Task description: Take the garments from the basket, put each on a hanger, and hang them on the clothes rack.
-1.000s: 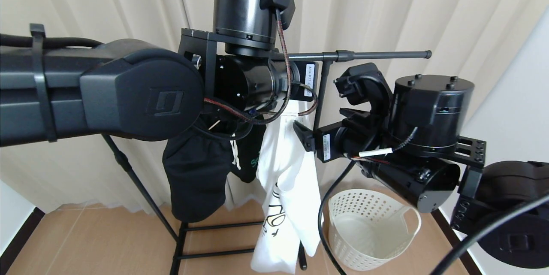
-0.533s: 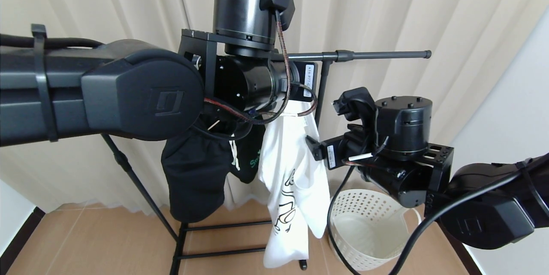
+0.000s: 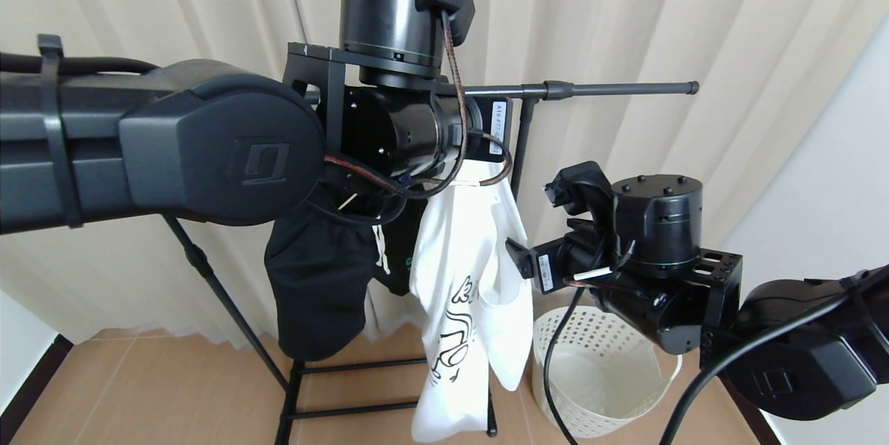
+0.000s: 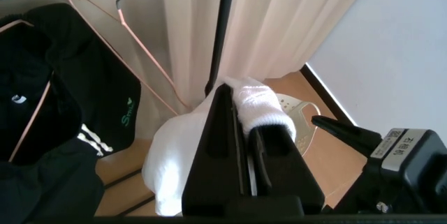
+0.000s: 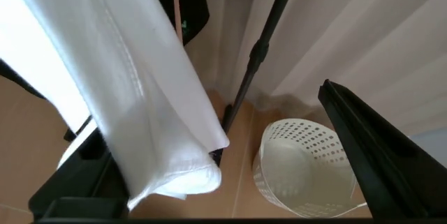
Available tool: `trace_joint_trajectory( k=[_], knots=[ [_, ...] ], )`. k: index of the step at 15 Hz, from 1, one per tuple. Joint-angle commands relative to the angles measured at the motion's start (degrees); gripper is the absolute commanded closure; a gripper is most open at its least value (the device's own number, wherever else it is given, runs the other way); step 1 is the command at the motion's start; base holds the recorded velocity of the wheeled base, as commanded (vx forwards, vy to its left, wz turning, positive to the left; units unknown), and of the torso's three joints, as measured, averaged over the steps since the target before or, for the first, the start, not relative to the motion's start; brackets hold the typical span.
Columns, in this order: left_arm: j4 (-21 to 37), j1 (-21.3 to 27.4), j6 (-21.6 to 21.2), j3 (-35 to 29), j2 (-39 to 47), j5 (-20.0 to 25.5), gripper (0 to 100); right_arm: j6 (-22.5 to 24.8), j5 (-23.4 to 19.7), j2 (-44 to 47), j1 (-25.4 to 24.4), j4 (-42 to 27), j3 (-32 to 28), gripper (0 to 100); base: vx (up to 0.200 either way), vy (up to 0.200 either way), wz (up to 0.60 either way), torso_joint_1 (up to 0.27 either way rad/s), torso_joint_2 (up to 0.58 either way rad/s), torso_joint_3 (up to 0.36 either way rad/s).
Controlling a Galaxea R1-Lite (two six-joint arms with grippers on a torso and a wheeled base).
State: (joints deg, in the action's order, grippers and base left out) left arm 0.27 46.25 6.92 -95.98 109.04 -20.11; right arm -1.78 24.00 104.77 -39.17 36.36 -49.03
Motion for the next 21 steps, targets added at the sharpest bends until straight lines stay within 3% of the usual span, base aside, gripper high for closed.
trace_joint_trajectory(
  k=[1, 4, 9, 14, 15, 21],
  knots=[
    [0.0, -0.02, 0.11, 0.09, -0.15, -0.01, 100, -0.07, -0.27, -0.35, -0.12, 0.02, -0.01, 100, 0.0, 0.0, 0.0, 0.0, 0.0, 0.0],
    [0.0, -0.02, 0.11, 0.88, -0.41, 0.08, 100, -0.15, -1.06, -0.88, -0.12, 1.16, 0.08, 100, 0.0, 0.0, 0.0, 0.0, 0.0, 0.0],
    [0.96, -1.87, 0.02, 5.36, 0.12, 1.57, 100, 0.11, -2.65, -9.84, 5.24, 2.75, 4.03, 100, 0.0, 0.0, 0.0, 0.0, 0.0, 0.0],
    [0.79, -1.51, -0.51, 9.4, 0.47, 1.92, 100, -1.38, -2.82, -10.46, 6.12, 2.83, 4.47, 100, 0.0, 0.0, 0.0, 0.0, 0.0, 0.0],
    [0.87, -1.51, -0.42, 9.67, 0.38, 1.92, 0, -2.18, -2.82, -10.55, 6.12, 2.83, 4.73, 100, 0.0, 0.0, 0.0, 0.0, 0.0, 0.0],
    [0.87, -1.6, -0.51, 11.78, -0.32, 2.01, 0, -4.02, -3.61, -10.46, 9.37, 3.01, 5.52, 100, 0.0, 0.0, 0.0, 0.0, 0.0, 0.0]
  ],
)
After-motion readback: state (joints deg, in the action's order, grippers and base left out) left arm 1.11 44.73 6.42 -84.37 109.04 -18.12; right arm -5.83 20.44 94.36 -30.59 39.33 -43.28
